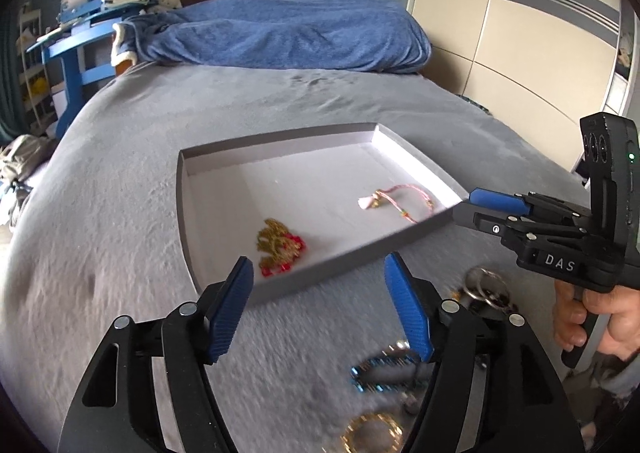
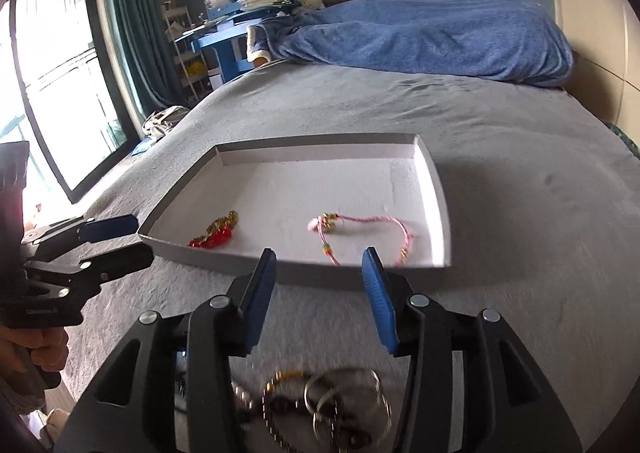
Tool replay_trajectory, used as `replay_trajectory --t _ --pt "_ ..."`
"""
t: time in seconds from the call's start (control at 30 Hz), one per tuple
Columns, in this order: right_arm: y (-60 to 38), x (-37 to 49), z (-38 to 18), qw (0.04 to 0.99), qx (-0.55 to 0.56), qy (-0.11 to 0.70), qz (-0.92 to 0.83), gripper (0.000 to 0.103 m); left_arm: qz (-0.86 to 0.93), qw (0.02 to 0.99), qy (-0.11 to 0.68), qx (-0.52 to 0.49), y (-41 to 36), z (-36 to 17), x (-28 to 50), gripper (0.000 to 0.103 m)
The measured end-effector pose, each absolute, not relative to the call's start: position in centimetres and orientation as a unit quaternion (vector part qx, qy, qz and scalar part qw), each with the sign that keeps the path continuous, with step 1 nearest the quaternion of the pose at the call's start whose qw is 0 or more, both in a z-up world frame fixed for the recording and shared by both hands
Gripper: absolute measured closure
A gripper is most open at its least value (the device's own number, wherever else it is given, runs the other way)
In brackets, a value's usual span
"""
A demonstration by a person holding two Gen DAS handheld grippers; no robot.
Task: Organize jewelry
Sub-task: 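Grasp the gold ring brooch with the left gripper while the right approaches the silver bangle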
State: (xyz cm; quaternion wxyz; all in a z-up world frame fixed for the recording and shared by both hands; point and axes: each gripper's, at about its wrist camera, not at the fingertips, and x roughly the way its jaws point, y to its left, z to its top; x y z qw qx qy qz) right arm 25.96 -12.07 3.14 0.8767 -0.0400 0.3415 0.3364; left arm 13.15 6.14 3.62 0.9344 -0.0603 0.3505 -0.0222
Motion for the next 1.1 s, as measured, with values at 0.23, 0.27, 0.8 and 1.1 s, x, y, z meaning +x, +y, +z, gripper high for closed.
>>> replay_trajectory --t 0.23,0.27,0.8,1.1 --pt "-14.9 23.5 2.8 0.883 -0.020 0.344 0.319 0.047 -0.042 0.930 0.363 -0.045 4.8 2.6 9.5 0.033" --pt "-15.3 23.0 2.6 0.883 -0.016 0.346 0.317 0.047 -0.043 0.928 0.368 -0.041 4.7 2.3 8.9 0.033" --pt "-18.5 19.2 -1.0 0.880 0.025 0.379 0.286 0.041 -0.095 0.901 0.423 -0.005 3.2 -1.4 6.3 0.033" --pt "-19.0 18.9 -1.3 0.880 0.028 0.382 0.281 0.040 -0.097 0.895 0.434 0.025 1.8 -2.3 6.5 0.052"
